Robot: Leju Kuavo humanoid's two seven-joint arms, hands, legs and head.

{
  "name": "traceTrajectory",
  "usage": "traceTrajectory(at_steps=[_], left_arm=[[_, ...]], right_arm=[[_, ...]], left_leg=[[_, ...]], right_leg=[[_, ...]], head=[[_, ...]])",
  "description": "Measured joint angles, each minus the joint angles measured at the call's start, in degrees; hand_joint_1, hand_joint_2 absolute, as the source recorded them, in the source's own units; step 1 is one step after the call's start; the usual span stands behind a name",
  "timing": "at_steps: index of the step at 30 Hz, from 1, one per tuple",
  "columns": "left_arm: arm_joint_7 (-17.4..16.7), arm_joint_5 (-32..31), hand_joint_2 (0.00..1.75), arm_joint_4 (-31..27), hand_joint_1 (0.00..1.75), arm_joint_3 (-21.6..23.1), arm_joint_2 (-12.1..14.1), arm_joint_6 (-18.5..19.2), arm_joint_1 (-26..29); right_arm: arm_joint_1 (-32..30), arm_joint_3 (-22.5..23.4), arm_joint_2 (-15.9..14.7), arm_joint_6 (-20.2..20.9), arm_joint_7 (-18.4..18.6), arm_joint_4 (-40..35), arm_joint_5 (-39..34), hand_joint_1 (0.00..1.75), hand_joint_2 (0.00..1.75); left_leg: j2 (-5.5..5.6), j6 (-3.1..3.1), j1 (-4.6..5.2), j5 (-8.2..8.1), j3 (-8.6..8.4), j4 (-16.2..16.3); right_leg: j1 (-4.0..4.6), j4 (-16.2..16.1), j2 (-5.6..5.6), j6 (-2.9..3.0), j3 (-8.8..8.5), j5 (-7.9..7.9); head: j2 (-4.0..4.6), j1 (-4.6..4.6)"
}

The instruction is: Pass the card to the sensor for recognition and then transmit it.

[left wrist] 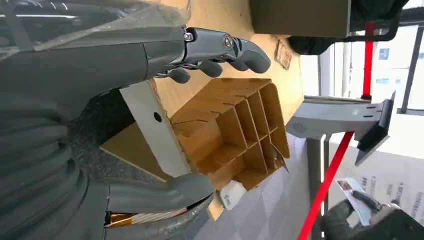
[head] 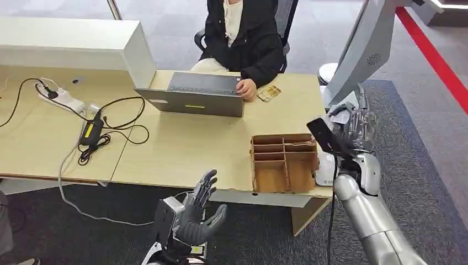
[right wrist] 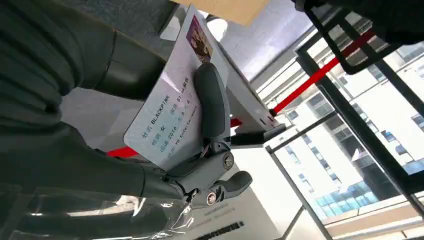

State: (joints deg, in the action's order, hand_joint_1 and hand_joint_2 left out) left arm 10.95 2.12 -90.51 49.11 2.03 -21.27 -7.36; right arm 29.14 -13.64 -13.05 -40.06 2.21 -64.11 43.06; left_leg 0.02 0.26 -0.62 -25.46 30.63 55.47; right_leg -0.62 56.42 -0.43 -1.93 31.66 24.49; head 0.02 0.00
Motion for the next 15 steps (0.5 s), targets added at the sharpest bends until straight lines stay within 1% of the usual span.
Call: traceTrajectory(at_steps=[4, 8, 12, 15], left_arm=[[0.0, 0.0, 1.75, 0.0, 0.0, 0.0, 0.2, 0.0, 0.2], [0.0, 0.0, 1.75, 0.0, 0.0, 0.0, 0.2, 0.1, 0.2], [-0.1, 0.1, 1.75, -0.3, 0.0, 0.0, 0.1, 0.1, 0.2], [-0.1, 0.1, 1.75, -0.5, 0.0, 0.0, 0.1, 0.0, 0.2]], right_arm=[[-0.9, 2.4, -0.3, 0.0, 0.1, -2.1, 1.1, 1.75, 1.75], [-1.3, 4.2, -0.6, 0.0, 1.4, -2.9, 1.7, 1.75, 1.75], [-1.6, 4.4, -1.4, 0.0, 3.6, -2.6, 1.9, 1.75, 1.75], [-1.7, 4.2, -1.9, 0.0, 4.5, -1.8, 2.2, 1.75, 1.75]], left_leg=[[0.01, 0.0, 0.01, 0.0, -0.01, 0.0], [0.0, 0.0, 0.01, 0.0, 0.0, 0.0], [0.0, 0.0, 0.02, 0.0, 0.01, 0.0], [0.01, 0.0, 0.01, 0.0, 0.01, 0.0]], right_leg=[[0.0, 0.0, 0.0, 0.0, -0.01, 0.0], [0.0, 0.0, 0.0, 0.0, -0.01, 0.0], [-0.01, 0.0, 0.0, 0.0, 0.0, 0.0], [-0.01, 0.0, 0.0, 0.0, -0.01, 0.0]], head=[[0.0, 0.0], [0.0, 0.0], [0.0, -0.02], [0.0, 0.0]])
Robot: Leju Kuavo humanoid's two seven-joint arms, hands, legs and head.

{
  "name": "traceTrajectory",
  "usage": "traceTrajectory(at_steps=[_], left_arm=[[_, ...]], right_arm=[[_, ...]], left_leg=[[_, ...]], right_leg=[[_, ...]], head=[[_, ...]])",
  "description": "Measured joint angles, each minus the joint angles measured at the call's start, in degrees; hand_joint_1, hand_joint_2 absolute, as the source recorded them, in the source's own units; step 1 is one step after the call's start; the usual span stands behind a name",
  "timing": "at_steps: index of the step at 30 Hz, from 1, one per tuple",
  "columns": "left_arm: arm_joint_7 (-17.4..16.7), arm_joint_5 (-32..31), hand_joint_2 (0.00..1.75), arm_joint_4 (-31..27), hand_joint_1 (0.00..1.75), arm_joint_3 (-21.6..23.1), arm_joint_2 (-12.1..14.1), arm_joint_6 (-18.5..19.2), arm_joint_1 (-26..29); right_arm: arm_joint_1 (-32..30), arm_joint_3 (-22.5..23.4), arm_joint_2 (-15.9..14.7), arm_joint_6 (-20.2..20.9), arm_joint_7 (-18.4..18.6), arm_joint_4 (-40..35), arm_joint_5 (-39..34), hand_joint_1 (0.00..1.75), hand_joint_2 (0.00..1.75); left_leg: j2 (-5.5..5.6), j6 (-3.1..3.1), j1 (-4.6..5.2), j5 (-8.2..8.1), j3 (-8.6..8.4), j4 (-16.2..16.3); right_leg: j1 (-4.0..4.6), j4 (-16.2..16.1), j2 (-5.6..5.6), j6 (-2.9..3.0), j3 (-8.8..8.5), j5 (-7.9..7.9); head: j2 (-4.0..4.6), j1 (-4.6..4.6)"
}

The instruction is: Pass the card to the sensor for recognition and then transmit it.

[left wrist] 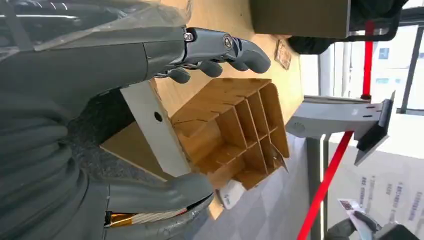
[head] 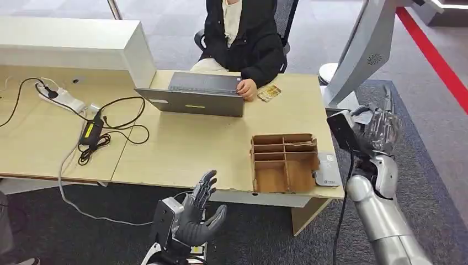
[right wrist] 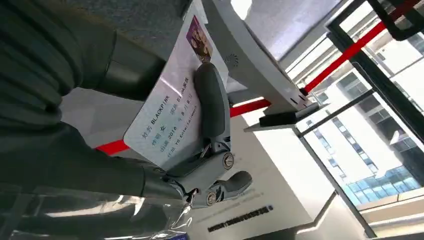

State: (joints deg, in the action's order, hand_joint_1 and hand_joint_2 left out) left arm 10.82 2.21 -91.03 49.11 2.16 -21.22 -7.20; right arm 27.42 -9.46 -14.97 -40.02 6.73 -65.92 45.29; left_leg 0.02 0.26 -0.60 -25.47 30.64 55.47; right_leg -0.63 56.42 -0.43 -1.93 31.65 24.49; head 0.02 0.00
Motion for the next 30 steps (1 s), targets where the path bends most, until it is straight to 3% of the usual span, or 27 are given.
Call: traceTrajectory(at_steps=[14, 20, 30], left_arm=[[0.1, -0.2, 1.75, -0.7, 0.0, 0.0, 0.1, -1.4, 0.3], [0.7, 0.0, 1.75, -0.8, 0.0, 0.0, -0.5, -3.8, 1.4], [-0.2, 0.7, 1.75, -0.8, 0.0, 0.0, 0.0, -2.9, 0.9]], right_arm=[[-0.2, -0.2, 0.3, 0.0, -2.2, 9.3, 0.8, 1.75, 1.75], [-1.1, 0.6, 0.7, 0.0, -3.5, 13.7, 1.6, 1.75, 1.75], [-1.5, 1.3, 1.2, 0.0, -3.8, 17.2, 2.4, 1.75, 1.75]], left_leg=[[0.01, 0.0, 0.0, 0.0, 0.01, 0.0], [0.0, 0.0, 0.0, -0.01, 0.02, 0.0], [0.0, 0.0, -0.01, 0.0, 0.01, 0.0]], right_leg=[[0.0, 0.0, 0.0, 0.0, 0.0, 0.0], [0.0, 0.0, 0.0, 0.0, 0.03, 0.01], [0.01, 0.0, 0.0, 0.0, 0.03, 0.01]], head=[[0.0, -0.02], [0.0, 0.0], [0.0, -0.02]])
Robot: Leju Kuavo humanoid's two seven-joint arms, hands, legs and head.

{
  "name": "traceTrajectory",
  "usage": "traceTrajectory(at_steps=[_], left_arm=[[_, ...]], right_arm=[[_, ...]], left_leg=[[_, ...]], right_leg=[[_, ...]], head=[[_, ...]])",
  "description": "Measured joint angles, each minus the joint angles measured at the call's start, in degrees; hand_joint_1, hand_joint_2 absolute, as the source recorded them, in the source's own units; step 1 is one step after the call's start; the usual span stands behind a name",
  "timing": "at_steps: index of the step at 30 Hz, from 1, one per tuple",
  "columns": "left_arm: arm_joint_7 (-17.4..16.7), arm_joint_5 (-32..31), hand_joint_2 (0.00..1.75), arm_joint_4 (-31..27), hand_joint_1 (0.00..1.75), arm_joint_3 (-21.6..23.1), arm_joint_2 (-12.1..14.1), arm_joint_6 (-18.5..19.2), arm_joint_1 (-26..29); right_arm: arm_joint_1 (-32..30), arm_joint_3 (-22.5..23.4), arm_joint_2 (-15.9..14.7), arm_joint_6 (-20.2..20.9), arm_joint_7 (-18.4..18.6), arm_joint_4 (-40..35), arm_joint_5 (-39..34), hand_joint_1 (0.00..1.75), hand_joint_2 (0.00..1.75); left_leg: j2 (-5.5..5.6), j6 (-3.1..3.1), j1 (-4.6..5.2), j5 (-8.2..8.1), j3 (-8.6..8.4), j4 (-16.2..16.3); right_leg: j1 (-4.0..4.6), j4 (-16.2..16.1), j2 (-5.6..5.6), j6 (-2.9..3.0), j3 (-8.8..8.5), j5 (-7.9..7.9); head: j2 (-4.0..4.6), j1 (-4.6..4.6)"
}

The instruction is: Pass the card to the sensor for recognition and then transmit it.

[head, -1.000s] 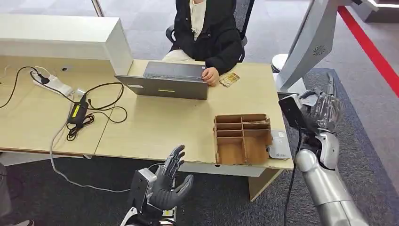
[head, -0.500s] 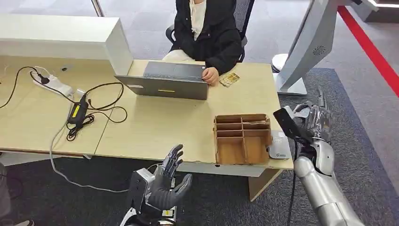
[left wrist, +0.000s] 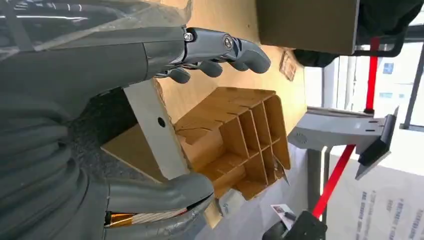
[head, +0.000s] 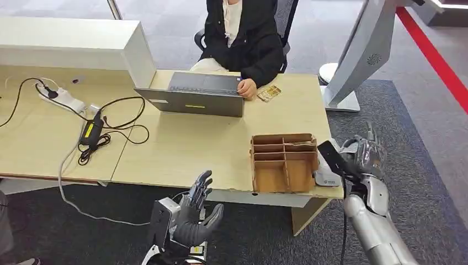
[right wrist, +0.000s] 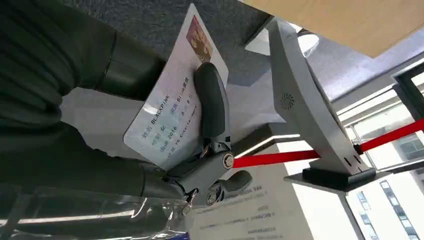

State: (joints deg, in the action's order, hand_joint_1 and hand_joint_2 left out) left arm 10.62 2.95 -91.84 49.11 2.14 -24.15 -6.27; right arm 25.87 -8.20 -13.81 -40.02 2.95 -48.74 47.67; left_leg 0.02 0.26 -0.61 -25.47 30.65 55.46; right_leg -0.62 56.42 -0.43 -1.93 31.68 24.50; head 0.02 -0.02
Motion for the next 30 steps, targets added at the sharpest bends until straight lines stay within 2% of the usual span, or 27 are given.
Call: traceTrajectory(at_steps=[11, 30], left_arm=[[0.8, 0.5, 1.75, 0.0, 0.0, 0.0, -0.5, -1.1, 0.3], [0.6, 1.6, 1.75, 0.0, 0.0, 0.2, -0.7, -0.1, 0.2]], right_arm=[[-0.3, 0.0, 0.3, 0.0, -0.2, 2.7, -1.0, 1.75, 1.75], [-3.6, -0.8, 0.8, -0.3, 1.3, 7.0, -4.1, 1.75, 1.75]], left_leg=[[0.0, 0.0, 0.01, -0.01, 0.01, 0.0], [-0.02, 0.0, 0.0, -0.01, -0.01, 0.0]], right_leg=[[-0.01, 0.0, 0.0, 0.0, 0.01, 0.0], [0.0, 0.0, 0.0, 0.0, 0.0, 0.01]], head=[[0.0, 0.0], [0.0, 0.02]])
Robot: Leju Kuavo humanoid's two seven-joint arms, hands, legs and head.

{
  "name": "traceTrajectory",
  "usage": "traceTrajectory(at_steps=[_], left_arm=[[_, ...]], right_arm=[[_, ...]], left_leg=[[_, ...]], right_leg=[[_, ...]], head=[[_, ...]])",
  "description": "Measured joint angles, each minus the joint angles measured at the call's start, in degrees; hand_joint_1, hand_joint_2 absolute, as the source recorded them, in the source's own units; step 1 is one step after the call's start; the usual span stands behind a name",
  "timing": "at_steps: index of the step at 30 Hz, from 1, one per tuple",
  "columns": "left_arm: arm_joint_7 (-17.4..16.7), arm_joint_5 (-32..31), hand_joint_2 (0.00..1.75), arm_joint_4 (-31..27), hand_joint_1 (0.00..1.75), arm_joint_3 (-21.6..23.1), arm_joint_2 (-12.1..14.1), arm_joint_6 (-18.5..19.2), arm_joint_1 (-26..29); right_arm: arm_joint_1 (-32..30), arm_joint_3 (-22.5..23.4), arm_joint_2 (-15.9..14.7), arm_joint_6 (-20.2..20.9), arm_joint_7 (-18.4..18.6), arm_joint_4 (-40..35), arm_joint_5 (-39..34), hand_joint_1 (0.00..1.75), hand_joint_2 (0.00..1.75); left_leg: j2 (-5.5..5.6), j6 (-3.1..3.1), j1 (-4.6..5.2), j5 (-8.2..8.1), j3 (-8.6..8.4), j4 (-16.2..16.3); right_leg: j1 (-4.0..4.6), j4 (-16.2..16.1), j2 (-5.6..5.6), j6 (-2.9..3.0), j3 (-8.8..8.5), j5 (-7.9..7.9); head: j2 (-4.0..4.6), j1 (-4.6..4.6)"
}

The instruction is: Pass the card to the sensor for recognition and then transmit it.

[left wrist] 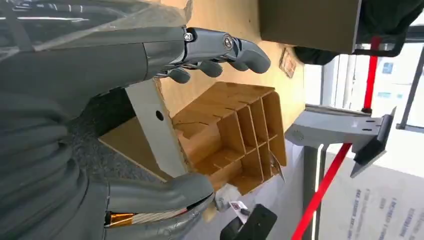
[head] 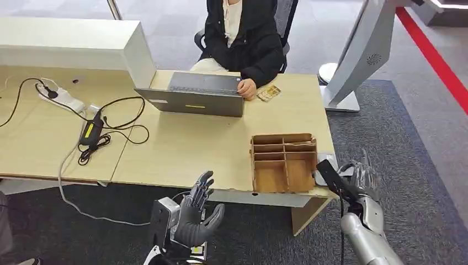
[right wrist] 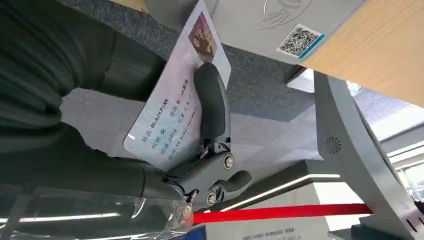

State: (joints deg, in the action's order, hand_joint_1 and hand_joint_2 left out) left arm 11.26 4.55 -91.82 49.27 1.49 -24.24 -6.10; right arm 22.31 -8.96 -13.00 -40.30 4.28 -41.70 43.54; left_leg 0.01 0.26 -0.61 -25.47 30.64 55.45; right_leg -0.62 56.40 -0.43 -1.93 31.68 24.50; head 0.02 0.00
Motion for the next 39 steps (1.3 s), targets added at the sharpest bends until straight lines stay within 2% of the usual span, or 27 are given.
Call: traceTrajectory(at_steps=[17, 22, 28, 35, 39], left_arm=[[-0.2, 0.5, 1.75, 0.0, 0.0, 0.3, -0.3, 0.9, -0.2], [-0.2, 0.5, 1.75, 0.1, 0.0, 0.2, -0.1, 2.9, -1.3], [0.4, 0.3, 1.75, 0.6, 0.0, 0.2, -0.1, 4.5, -1.9], [1.1, 0.0, 1.75, 1.1, 0.0, 0.3, -0.8, 3.8, -1.9], [1.1, -0.1, 1.75, 1.5, 0.0, 0.3, -0.7, 5.0, -2.5]], right_arm=[[0.0, -0.4, 0.0, 0.0, 0.4, 0.9, -0.8, 1.75, 1.75], [0.3, -0.4, 0.0, -0.1, 0.5, 0.7, -0.8, 1.75, 1.75], [0.8, -0.9, -0.3, 0.0, 0.7, -0.8, -2.6, 1.75, 1.75], [3.1, -1.6, -0.7, 0.0, 0.2, -3.6, -3.5, 1.75, 1.75], [5.0, -3.1, -1.1, 0.0, 1.8, -5.9, -4.1, 1.75, 1.75]], left_leg=[[0.0, 0.0, 0.0, 0.0, -0.07, 0.0], [0.0, 0.0, 0.0, 0.01, -0.08, 0.0], [0.02, -0.01, 0.01, 0.01, -0.05, 0.0], [0.02, -0.01, 0.01, 0.01, -0.03, 0.0], [0.02, -0.01, 0.01, 0.01, -0.03, 0.0]], right_leg=[[0.0, 0.0, 0.0, 0.0, -0.07, -0.01], [0.0, 0.0, 0.0, 0.0, -0.11, -0.01], [-0.01, 0.0, -0.01, -0.01, -0.1, -0.01], [-0.01, 0.0, 0.0, -0.01, -0.07, -0.01], [-0.01, 0.0, 0.0, -0.01, -0.07, -0.01]], head=[[0.0, 0.0], [0.0, 0.0], [0.0, 0.0], [0.0, -0.02], [0.0, 0.0]])
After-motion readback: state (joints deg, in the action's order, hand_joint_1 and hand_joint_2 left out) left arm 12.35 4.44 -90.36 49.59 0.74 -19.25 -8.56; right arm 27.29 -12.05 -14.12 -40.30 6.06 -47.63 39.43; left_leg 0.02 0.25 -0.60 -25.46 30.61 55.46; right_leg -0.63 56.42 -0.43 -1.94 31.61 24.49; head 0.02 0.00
